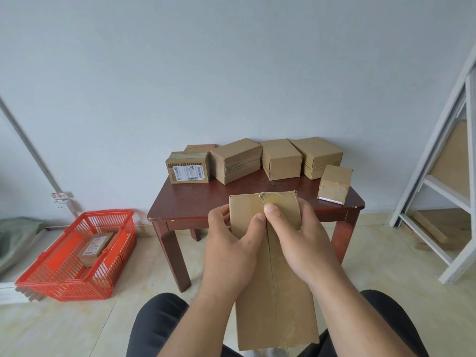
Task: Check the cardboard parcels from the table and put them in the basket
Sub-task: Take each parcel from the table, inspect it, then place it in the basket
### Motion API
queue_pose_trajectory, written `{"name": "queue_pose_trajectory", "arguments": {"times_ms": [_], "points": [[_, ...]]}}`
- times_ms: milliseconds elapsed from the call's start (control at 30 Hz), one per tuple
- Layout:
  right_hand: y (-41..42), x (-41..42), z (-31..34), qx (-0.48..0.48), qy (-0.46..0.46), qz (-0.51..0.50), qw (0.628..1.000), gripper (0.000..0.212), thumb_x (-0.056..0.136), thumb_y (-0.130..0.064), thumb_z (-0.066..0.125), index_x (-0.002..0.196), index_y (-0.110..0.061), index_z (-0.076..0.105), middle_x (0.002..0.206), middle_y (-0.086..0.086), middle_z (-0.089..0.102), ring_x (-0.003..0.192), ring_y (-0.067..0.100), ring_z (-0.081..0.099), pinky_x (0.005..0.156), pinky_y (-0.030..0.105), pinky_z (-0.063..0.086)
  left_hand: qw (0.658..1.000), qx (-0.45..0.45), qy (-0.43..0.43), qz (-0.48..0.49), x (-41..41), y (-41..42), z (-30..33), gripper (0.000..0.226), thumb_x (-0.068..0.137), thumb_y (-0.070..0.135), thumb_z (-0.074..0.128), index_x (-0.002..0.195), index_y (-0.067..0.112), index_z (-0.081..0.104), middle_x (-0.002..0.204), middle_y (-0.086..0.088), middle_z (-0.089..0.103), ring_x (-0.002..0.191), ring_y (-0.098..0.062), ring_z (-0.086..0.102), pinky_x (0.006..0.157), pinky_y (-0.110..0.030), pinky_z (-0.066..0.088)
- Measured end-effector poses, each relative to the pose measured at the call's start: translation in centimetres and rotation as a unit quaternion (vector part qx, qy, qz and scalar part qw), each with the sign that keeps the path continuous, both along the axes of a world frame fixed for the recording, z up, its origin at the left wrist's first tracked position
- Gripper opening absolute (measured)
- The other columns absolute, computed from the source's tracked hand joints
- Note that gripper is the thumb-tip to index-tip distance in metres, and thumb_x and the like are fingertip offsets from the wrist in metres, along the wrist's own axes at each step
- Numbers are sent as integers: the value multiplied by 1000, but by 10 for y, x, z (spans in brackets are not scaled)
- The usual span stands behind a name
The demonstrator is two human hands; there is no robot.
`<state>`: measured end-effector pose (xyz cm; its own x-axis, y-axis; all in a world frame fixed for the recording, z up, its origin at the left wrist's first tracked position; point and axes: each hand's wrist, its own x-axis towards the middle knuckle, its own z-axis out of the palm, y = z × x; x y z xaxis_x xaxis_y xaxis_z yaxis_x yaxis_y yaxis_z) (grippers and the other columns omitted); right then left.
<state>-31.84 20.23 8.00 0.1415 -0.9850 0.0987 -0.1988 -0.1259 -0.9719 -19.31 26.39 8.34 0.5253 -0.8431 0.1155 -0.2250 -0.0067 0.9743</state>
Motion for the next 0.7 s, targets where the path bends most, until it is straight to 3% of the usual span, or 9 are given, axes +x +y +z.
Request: {"name": "queue_pose_trajectory", "arguments": {"times_ms": [167, 300, 400, 433, 567, 700], "points": [[4, 2, 0, -4, -5, 8, 1000, 32, 91, -65, 65, 115, -46, 61, 105, -24, 71, 91, -18, 60, 71, 15, 43, 1000, 2, -3, -6, 5, -3, 5, 46, 92, 49, 73, 132, 39, 51, 110, 21, 71, 94, 11, 67, 82, -23, 58], [9, 5, 0, -13, -15, -3, 1000, 28, 91, -56, 69, 115, -46, 59, 106, -21, 71, 91, -12, 63, 72, 18, 45, 1000, 0, -13, 5, 6, -7, 9, 27, 94, 52, 69, 116, 37, 62, 100, 31, 70, 93, 11, 65, 82, -24, 51], [10, 5, 1, -12, -9, -9, 1000, 32, 90, -58, 67, 118, -47, 55, 110, -19, 69, 94, -5, 64, 74, 23, 48, 1000, -1, -24, 15, 2, -7, 9, 61, 89, 68, 66, 136, 30, 58, 122, 22, 69, 116, 2, 63, 102, -32, 52], [10, 5, 2, -12, -11, -11, 1000, 34, 90, -59, 66, 119, -46, 54, 111, -18, 69, 96, -2, 65, 76, 26, 49, 1000, -5, -22, 20, 0, -6, 8, 62, 90, 68, 66, 137, 29, 56, 125, 20, 68, 118, 0, 62, 104, -33, 52], [11, 7, 8, -16, -11, -14, 1000, 38, 89, -67, 62, 119, -44, 54, 110, -17, 68, 98, 2, 65, 73, 26, 49, 999, -31, -16, 30, -4, -3, 5, 29, 93, 56, 68, 115, 37, 63, 104, 19, 73, 99, 0, 68, 86, -25, 52], [11, 7, 9, -18, -14, -10, 1000, 42, 89, -71, 61, 119, -42, 54, 110, -16, 69, 97, -1, 65, 72, 23, 48, 999, -22, -12, 31, -8, 2, 6, 70, 90, 64, 68, 149, 32, 48, 136, 18, 62, 128, -1, 57, 110, -31, 47]]}}
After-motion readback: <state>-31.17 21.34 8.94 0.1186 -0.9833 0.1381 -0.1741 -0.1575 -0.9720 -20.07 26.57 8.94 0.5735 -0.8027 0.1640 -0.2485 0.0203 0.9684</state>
